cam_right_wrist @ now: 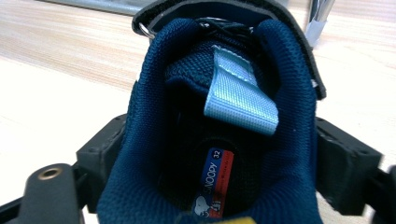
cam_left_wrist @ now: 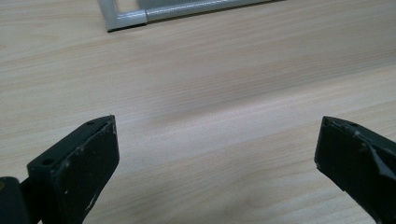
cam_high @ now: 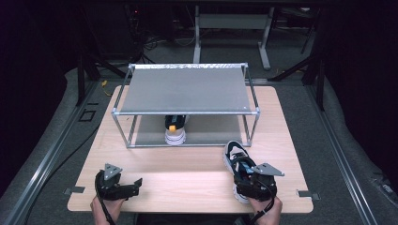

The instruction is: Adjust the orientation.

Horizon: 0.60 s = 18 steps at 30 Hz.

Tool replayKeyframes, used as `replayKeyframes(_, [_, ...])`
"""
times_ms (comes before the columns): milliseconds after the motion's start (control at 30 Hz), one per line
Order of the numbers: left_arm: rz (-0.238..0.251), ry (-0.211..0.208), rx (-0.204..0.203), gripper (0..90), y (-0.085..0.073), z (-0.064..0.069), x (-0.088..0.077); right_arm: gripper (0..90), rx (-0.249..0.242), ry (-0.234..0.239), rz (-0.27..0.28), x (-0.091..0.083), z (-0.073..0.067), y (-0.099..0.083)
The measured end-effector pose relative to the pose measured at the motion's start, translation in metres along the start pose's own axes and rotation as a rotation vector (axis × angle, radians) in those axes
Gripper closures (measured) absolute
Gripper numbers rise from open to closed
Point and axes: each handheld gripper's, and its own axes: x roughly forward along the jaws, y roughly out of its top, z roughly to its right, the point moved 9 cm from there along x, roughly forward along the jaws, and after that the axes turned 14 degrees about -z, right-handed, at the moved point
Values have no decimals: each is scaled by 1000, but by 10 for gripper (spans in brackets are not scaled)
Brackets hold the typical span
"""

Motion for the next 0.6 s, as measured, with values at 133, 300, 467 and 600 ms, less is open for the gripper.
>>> replayKeyframes(133, [8, 1, 1, 0, 2, 1, -1, 209, -14, 0, 6, -1, -1, -1])
replayKeyframes(300, [5, 2, 9, 0, 4, 1, -3, 251, -27, 7, 34, -2, 0, -1])
replayKeyframes(467, [8, 3, 12, 0, 7, 1, -5, 286, -47, 18, 33, -3, 0, -1])
replayKeyframes(600, [12, 3, 14, 0, 9, 2, -7, 301, -68, 13, 47, -4, 0, 0])
